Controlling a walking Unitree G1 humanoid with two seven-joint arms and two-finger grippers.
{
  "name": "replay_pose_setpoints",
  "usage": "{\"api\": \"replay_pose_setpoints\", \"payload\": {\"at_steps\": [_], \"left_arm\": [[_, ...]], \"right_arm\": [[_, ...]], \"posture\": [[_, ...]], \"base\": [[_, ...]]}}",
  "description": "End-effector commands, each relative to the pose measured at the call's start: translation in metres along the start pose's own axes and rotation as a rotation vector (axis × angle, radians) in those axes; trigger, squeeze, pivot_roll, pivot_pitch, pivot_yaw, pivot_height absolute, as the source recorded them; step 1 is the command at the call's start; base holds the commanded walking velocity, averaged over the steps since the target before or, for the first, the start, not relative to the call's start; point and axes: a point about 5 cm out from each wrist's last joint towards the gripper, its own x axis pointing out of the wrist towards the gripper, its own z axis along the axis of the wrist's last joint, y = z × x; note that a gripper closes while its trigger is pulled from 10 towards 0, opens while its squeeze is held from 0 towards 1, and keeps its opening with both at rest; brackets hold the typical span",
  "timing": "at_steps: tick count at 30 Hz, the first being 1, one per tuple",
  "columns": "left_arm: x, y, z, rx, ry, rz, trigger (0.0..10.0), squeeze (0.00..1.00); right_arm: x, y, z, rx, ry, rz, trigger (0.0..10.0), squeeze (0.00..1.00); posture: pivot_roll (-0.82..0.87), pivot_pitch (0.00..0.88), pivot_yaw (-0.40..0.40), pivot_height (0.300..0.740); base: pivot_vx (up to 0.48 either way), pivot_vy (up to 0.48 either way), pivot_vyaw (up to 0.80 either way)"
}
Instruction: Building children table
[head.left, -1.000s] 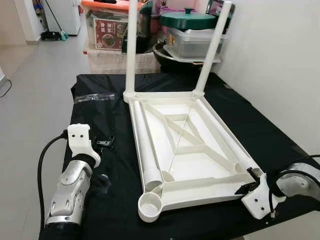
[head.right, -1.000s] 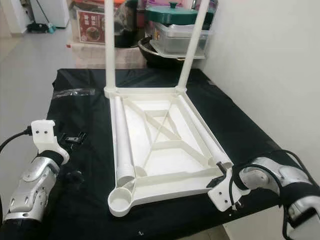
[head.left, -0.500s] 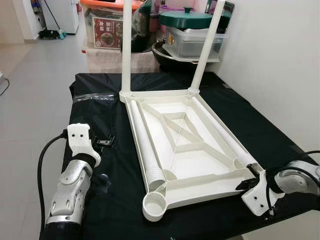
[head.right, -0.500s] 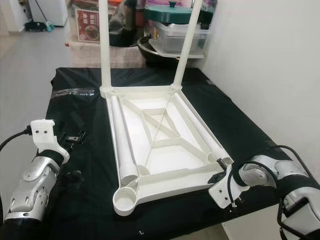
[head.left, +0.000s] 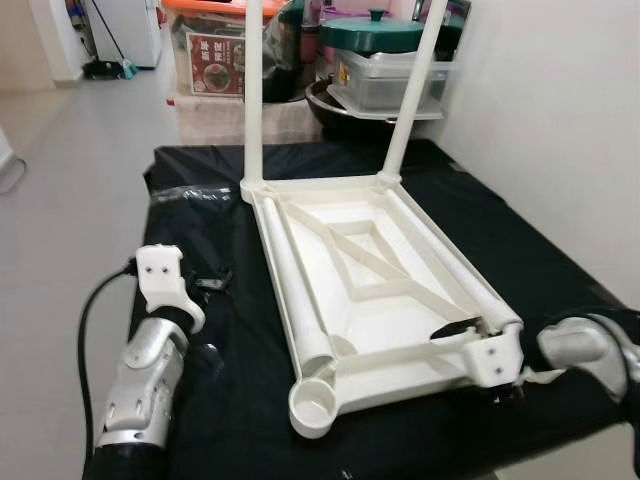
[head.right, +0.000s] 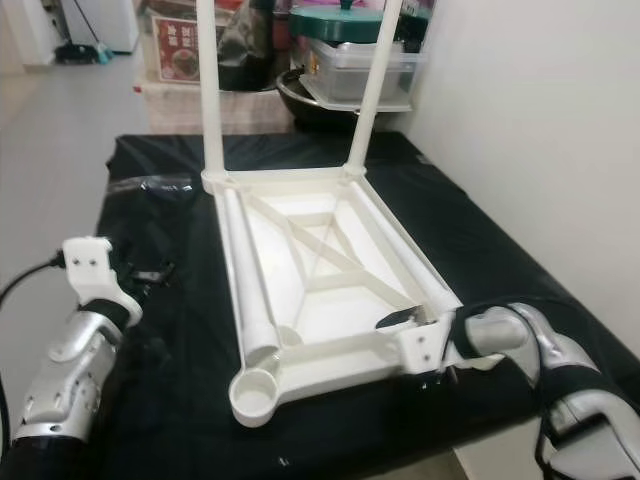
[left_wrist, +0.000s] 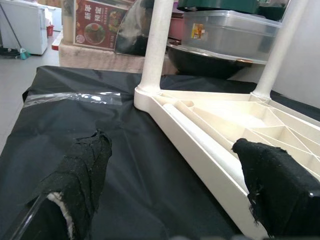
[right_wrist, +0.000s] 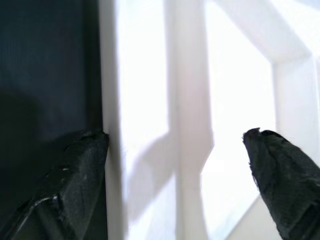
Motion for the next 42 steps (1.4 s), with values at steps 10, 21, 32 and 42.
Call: {"api": "replay_pose_setpoints", "payload": {"at_steps": [10, 21, 32, 42], "left_arm": [[0.000, -0.002, -0.003, -0.013, -0.002, -0.017, 10.0, 0.00], [-0.003, -0.001, 0.000, -0.006, -0.024, -0.009, 10.0, 0.00], [-0.005, -0.005, 0.002, 0.078, -0.033, -0.035, 10.0, 0.00], [-0.012, -0.025, 0.002, 0.142, -0.043, -0.105, 10.0, 0.00]], "right_arm": [[-0.009, -0.028, 0.042, 0.280, -0.422, -0.097, 10.0, 1.00], [0.040, -0.070, 0.059, 0.700, -0.656, -0.707, 10.0, 0.00], [0.059, -0.074, 0.064, 0.910, -0.611, -0.987, 10.0, 0.00], [0.077, -0.063, 0.088, 0.926, -0.625, -1.027, 10.0, 0.00]], "posture": [[0.00, 0.000, -0.104, 0.740], [0.02, 0.000, -0.112, 0.740], [0.03, 0.000, -0.111, 0.740], [0.04, 0.000, -0.111, 0.740]], "base": [[0.000, 0.000, 0.00], [0.000, 0.000, 0.00], [0.000, -0.173, 0.00], [0.000, -0.480, 0.00]]}}
